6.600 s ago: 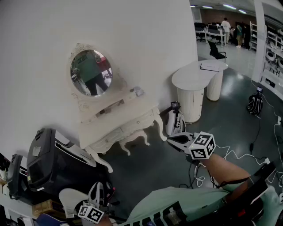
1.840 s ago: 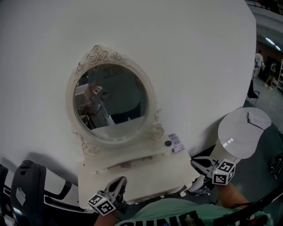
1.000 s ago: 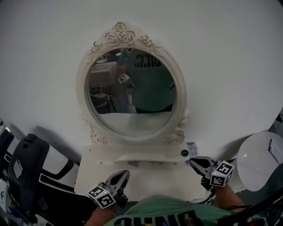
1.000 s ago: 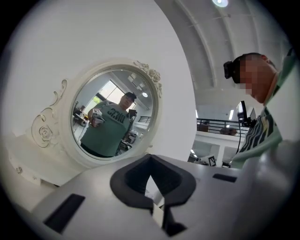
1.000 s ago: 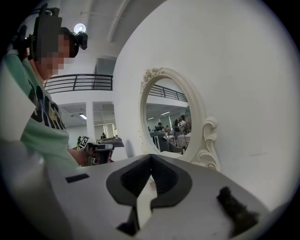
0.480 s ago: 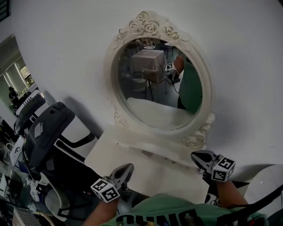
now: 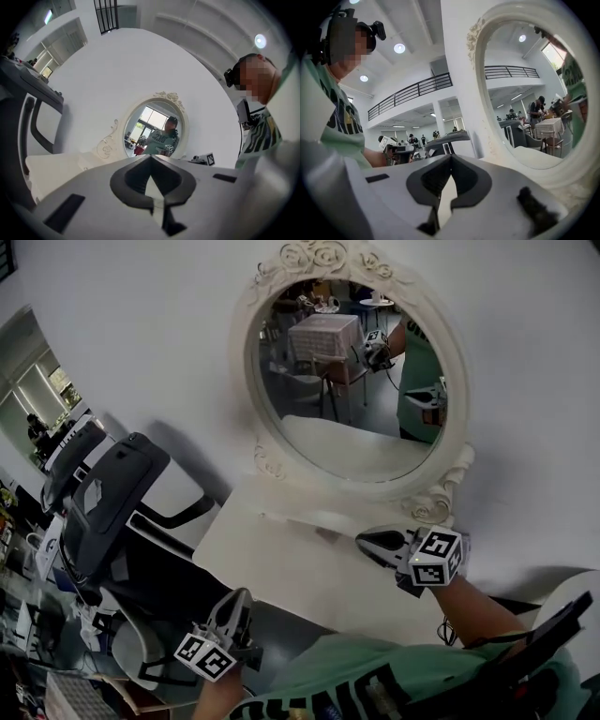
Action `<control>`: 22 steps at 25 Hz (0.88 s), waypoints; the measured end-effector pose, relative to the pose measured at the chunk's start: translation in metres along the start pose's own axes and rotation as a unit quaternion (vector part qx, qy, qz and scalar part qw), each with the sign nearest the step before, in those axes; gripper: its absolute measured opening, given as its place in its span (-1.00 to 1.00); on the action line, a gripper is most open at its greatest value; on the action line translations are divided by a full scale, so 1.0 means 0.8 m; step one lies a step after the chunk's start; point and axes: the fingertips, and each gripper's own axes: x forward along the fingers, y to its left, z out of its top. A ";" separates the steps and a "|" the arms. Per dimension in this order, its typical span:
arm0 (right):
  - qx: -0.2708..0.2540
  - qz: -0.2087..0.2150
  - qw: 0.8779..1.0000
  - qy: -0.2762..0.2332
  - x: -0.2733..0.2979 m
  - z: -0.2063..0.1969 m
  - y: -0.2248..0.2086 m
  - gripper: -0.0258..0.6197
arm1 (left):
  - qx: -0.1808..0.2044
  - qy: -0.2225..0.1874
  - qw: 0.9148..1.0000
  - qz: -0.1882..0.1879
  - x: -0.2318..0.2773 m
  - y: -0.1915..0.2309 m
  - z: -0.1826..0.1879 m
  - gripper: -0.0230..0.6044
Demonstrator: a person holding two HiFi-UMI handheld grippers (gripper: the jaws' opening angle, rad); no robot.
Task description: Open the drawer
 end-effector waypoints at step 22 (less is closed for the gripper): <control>-0.041 0.166 0.984 0.057 0.358 -0.004 0.330 -0.89 | 0.030 -0.083 0.979 0.183 -0.474 0.154 0.055 -0.93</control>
